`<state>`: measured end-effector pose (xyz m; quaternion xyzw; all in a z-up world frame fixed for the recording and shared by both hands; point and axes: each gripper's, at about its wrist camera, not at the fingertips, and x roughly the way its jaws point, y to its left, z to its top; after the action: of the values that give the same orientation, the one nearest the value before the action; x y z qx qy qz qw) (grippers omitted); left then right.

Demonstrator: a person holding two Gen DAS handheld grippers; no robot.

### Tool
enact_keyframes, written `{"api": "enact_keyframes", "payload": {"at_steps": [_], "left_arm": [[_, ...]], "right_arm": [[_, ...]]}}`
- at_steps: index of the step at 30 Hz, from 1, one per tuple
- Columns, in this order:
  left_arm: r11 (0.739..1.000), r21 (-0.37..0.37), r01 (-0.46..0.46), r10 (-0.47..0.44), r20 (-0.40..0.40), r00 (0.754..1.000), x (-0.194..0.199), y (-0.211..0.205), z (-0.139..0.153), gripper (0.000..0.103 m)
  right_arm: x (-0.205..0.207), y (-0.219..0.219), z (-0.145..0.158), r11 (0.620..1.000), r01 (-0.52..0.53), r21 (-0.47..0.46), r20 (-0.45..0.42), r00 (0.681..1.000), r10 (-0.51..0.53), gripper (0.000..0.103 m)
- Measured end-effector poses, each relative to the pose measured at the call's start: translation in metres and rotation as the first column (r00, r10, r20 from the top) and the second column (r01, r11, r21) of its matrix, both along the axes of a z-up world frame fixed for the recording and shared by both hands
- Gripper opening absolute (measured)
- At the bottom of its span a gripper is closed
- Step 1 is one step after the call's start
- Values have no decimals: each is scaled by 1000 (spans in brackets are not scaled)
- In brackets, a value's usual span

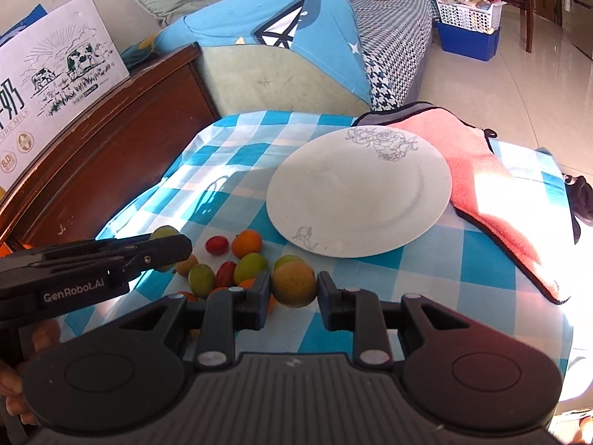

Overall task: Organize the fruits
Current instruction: 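Carry both fruits onto the white plate and open both grippers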

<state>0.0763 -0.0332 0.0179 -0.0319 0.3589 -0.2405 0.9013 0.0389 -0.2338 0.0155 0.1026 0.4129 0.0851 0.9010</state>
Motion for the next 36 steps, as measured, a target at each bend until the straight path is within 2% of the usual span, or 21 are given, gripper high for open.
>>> {"api": "enact_keyframes", "payload": {"at_steps": [7,19,36], "left_arm": [[997,34,65,-65,16,998,24,-26,-6,24],[995,44,87,-87,-13,996,62,-50,-25,24],[994,76,84,-81,-40,996,82,-66,-44,24]], "right_arm": [[23,-11,-3,1000,16,1,-12,1000,-16,27],[57,-17,-16,999,40,-18,-46,998,-41,27],[82,-23,-37,995,77,-59,-81,993,-81,27]]}}
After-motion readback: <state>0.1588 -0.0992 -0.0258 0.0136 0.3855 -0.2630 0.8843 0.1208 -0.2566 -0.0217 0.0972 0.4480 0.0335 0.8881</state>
